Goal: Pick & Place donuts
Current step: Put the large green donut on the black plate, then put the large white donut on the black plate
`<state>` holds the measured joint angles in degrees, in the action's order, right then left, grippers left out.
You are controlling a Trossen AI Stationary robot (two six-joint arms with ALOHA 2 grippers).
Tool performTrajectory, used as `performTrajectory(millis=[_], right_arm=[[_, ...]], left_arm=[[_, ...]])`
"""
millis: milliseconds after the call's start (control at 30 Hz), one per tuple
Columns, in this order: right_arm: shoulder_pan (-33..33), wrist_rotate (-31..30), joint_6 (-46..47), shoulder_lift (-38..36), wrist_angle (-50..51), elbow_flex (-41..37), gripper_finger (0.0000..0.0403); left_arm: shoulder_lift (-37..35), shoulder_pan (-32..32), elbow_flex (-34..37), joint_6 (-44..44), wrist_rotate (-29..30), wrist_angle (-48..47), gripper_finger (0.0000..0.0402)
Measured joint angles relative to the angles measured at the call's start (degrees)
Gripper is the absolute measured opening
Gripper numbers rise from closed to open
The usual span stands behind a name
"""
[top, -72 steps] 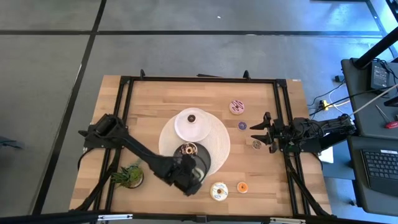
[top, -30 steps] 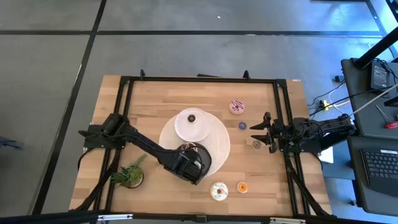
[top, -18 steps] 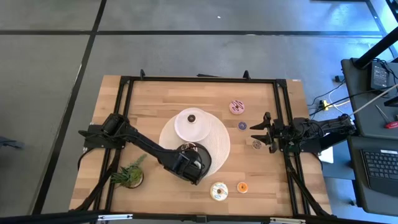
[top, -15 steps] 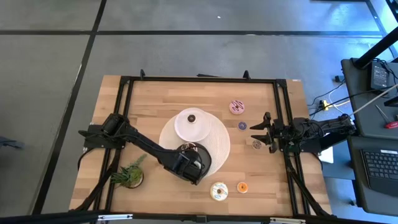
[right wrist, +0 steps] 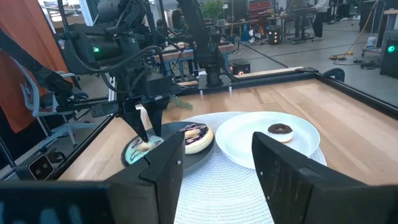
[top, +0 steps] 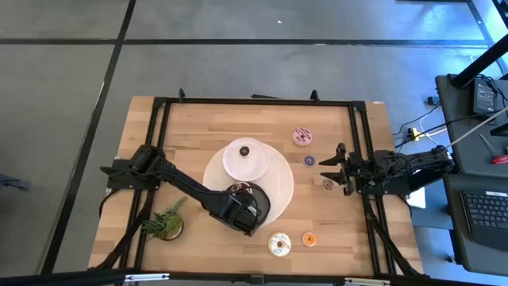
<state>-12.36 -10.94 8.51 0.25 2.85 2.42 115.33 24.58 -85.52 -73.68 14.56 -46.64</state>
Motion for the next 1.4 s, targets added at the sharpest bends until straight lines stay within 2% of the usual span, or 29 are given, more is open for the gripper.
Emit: performTrajectory(millis=[133,333,433,767,967,1167,1400], right_arm=[[0.0,0.0,0.0,0.0,0.0,0.0,0.0188],[0.0,0.0,0.0,0.0,0.0,0.0,0.0188],[0.0,0.0,0.0,0.0,0.0,0.0,0.0188],[0.0,0.0,-0.2,0.0,0.0,0.0,0.0188],[0.0,0.0,-1.3,0.0,0.0,0.0,0.0188],[0.0,0.0,-1.7,0.0,0.0,0.0,0.0188],[0.0,0.0,-2.8,0.0,0.0,0.0,0.0188]], left_arm=[[0.0,0.0,0.0,0.6,0.2,-0.8,0.0159],[-0.3,0.0,0.0,1.5,-2.8,-3.3,0.0172],[-0.8,0.5,0.0,1.6,-2.0,-4.4,0.0173],[-5.4,1.8,-0.1,8.9,6.1,-4.6,0.0173],[-5.9,2.9,0.0,12.6,20.3,-4.8,0.0169],[-8.2,3.1,0.0,16.8,19.7,-2.8,0.0169],[-9.6,3.1,0.0,34.2,12.5,13.0,0.0169]])
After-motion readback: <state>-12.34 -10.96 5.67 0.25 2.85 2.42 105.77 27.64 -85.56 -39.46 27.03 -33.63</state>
